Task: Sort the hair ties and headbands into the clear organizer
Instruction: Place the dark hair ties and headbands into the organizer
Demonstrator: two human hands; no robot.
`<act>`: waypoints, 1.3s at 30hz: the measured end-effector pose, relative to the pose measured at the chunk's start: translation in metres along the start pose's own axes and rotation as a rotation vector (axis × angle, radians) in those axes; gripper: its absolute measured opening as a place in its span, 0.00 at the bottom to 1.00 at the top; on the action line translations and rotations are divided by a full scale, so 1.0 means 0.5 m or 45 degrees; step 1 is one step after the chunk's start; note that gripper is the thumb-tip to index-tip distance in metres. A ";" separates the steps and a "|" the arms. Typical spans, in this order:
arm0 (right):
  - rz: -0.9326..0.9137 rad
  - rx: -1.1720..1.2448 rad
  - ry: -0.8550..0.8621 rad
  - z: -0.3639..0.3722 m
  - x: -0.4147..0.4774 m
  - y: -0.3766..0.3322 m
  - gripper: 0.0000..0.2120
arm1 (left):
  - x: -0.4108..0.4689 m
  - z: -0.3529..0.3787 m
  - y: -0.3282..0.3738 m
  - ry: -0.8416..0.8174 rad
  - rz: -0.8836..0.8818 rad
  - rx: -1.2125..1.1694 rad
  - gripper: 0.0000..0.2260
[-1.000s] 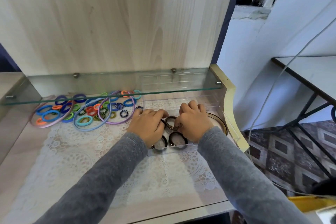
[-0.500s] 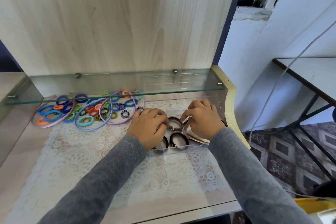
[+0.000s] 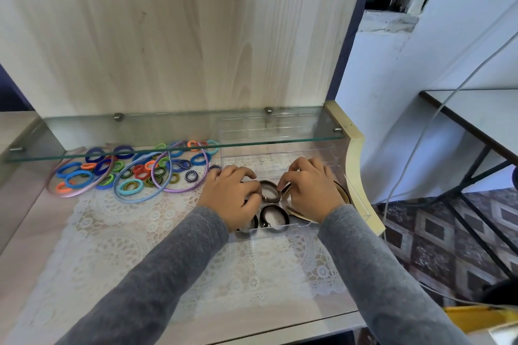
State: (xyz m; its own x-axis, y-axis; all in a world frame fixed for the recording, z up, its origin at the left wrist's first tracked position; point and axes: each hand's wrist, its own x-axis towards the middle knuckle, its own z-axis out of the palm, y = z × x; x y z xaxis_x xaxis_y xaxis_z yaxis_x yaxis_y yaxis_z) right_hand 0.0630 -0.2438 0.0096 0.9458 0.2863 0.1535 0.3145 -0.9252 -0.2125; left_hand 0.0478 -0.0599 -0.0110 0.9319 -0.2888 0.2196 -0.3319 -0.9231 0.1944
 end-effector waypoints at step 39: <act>-0.060 -0.137 -0.027 0.038 0.009 -0.039 0.14 | -0.046 0.005 -0.066 0.208 -0.032 0.198 0.16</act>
State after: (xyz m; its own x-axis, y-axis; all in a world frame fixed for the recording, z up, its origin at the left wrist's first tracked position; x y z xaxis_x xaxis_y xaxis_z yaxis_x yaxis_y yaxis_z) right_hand 0.0626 -0.2197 -0.0038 0.9320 0.3342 0.1402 0.3491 -0.9317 -0.1002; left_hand 0.0375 -0.0233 -0.0249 0.8994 -0.2317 0.3706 -0.2703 -0.9612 0.0551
